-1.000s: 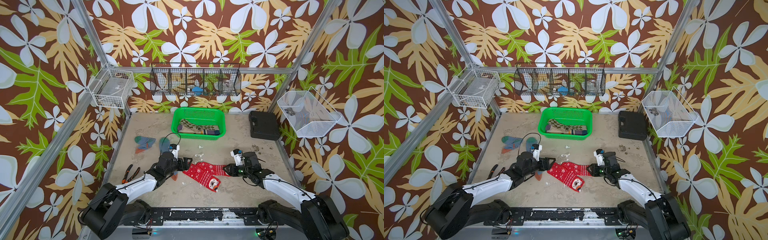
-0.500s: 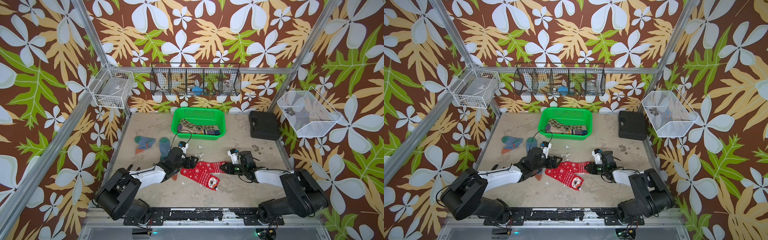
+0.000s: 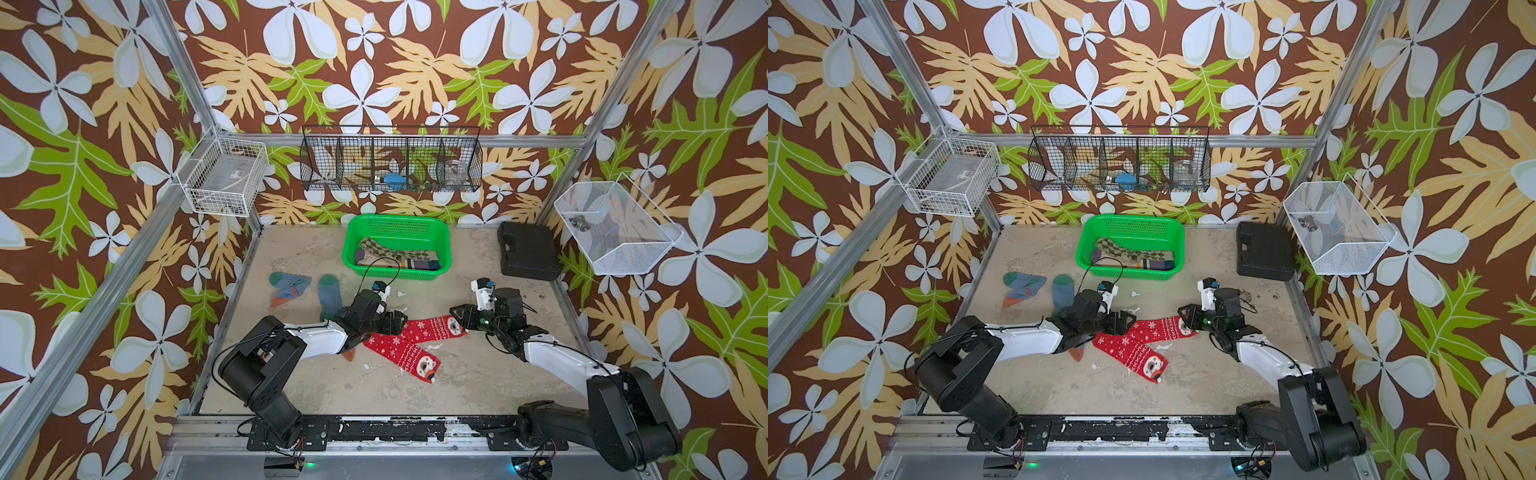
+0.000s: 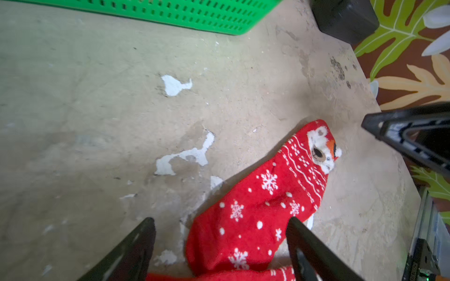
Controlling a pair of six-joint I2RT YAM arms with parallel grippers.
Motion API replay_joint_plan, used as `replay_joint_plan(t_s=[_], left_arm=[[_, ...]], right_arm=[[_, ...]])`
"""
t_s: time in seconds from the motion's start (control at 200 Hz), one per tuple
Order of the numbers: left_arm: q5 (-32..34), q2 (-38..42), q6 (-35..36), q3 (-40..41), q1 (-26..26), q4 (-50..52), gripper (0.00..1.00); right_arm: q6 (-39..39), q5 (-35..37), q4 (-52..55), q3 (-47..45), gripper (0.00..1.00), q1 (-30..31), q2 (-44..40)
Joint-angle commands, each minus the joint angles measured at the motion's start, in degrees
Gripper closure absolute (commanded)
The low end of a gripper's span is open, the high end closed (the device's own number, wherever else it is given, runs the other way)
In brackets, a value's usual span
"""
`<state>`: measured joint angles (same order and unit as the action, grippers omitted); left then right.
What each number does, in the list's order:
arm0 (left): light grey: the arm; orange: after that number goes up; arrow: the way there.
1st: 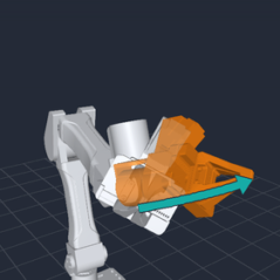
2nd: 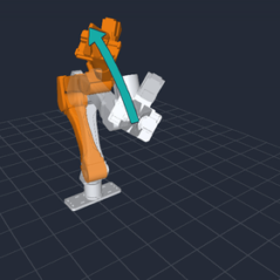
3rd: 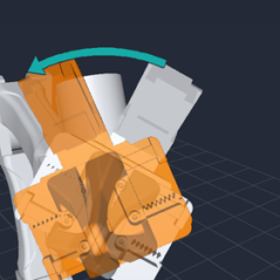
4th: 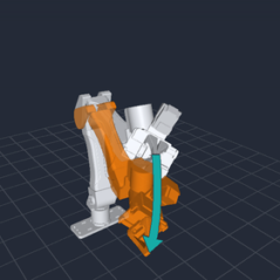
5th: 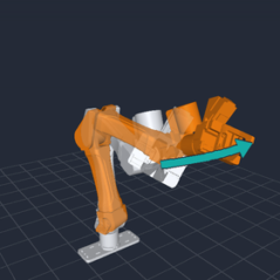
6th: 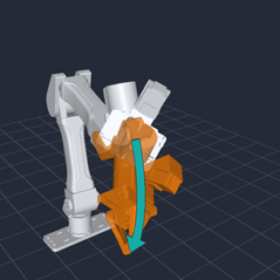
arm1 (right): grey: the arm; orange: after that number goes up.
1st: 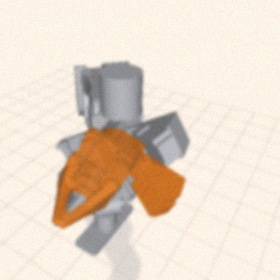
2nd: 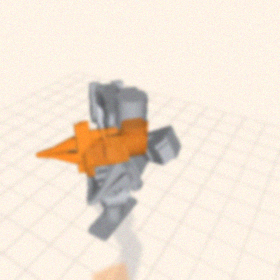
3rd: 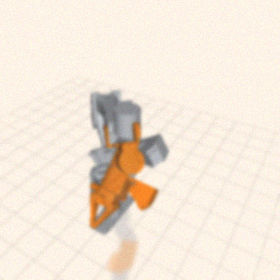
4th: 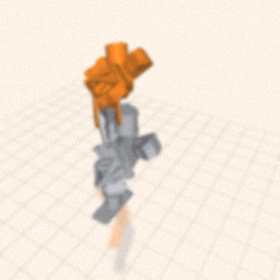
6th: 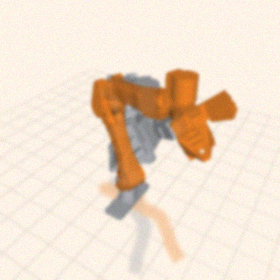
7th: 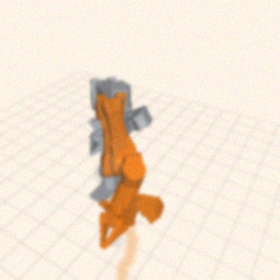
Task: Place the socks together as a pair
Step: Pick up the sock from the center of the board.
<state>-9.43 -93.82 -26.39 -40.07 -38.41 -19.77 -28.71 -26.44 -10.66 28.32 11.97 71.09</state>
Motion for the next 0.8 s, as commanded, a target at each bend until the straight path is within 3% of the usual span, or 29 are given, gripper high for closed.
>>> replay_joint_plan(t_s=[0.0, 0.235, 0.651, 0.711, 0.796], left_arm=[[2.5, -1.3, 1.6, -1.3, -1.2, 3.9, 0.14], [8.6, -2.6, 3.5, -2.4, -1.2, 10.1, 0.23], [4.0, -7.0, 3.0, -4.6, -3.8, 8.6, 0.75], [4.1, -7.2, 2.8, -4.3, -3.7, 8.1, 0.84], [4.6, -6.9, 2.5, -3.7, -3.8, 7.4, 0.90]], right_arm=[[2.6, 4.0, 5.6, -0.1, 0.63, -1.0, -1.6], [2.8, 3.1, 4.5, -2.7, 0.60, -4.9, -1.5], [4.0, 5.1, 4.4, -2.2, 0.52, -3.2, 6.5], [4.3, 5.1, 4.4, -1.3, 0.52, -2.2, 8.6], [4.4, 3.0, 3.5, -0.4, 0.57, -1.4, 11.4]])
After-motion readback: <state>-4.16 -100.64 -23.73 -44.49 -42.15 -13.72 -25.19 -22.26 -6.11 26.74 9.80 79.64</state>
